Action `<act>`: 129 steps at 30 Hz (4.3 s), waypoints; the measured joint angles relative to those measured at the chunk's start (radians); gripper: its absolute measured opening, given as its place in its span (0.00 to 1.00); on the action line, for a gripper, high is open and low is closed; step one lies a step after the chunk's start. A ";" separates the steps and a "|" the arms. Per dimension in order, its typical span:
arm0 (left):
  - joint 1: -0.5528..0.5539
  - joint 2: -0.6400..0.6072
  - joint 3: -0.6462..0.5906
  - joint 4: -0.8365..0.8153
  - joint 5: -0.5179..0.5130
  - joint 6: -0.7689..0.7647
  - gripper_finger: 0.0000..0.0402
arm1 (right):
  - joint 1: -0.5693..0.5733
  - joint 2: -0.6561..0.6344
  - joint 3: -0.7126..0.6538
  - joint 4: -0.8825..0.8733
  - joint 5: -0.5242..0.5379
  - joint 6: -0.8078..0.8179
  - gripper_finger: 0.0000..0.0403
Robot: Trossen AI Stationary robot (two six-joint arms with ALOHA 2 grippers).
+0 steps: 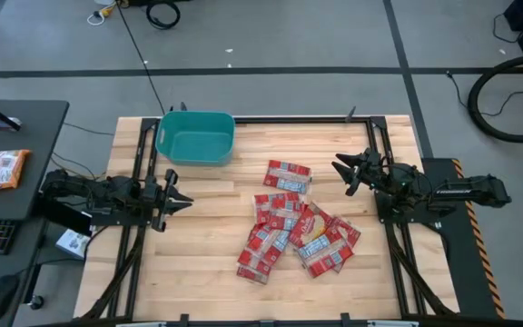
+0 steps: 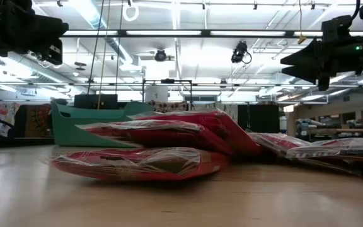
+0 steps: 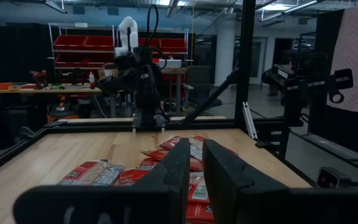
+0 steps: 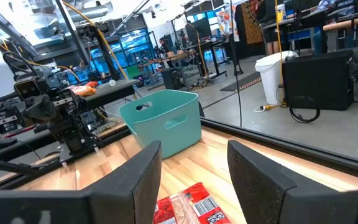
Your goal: Sort popcorn bags into baskets
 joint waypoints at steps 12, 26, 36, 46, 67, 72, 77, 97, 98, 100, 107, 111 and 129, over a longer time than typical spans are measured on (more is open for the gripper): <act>0.000 0.000 0.000 0.000 0.000 0.000 0.12 | 0.000 0.000 0.000 0.000 0.000 0.000 0.47; 0.000 0.000 0.000 0.231 -0.018 -0.183 0.12 | 0.000 0.000 0.000 0.000 0.000 0.000 0.47; 0.000 0.001 0.000 0.302 -0.042 -0.185 0.12 | 0.000 0.000 0.000 0.000 0.000 0.000 0.47; 0.000 0.305 0.075 0.244 -0.126 -0.287 0.12 | 0.000 0.000 0.000 0.124 0.000 0.000 0.47; -0.014 1.139 0.465 0.190 -0.055 -0.164 0.38 | -0.002 0.000 0.000 0.208 0.011 0.009 0.47; -0.013 1.310 0.564 0.142 -0.121 -0.035 0.42 | -0.002 0.006 0.000 0.203 -0.118 0.015 0.47; -0.013 1.459 0.636 0.128 -0.247 0.166 0.42 | -0.002 0.033 0.000 0.201 -0.212 0.047 0.47; -0.032 1.764 0.858 -0.034 -0.454 0.947 0.65 | 0.126 0.296 0.000 0.386 -0.342 0.049 0.47; -0.031 1.765 0.857 -0.043 -0.455 0.974 0.64 | 0.140 0.306 0.000 0.398 -0.322 0.034 0.47; -0.027 1.777 0.858 -0.015 -0.458 1.009 0.64 | 0.160 0.325 0.000 0.420 -0.285 0.016 0.47; 0.012 1.778 0.857 0.013 -0.391 1.051 0.61 | 0.197 0.343 0.001 0.457 -0.305 0.003 0.47; 0.031 1.790 0.857 0.021 -0.356 1.117 0.61 | 0.209 0.343 0.001 0.460 -0.305 0.003 0.47; 0.079 1.909 0.860 0.178 -0.310 1.256 0.47 | 0.214 0.372 0.001 0.487 -0.305 -0.019 0.47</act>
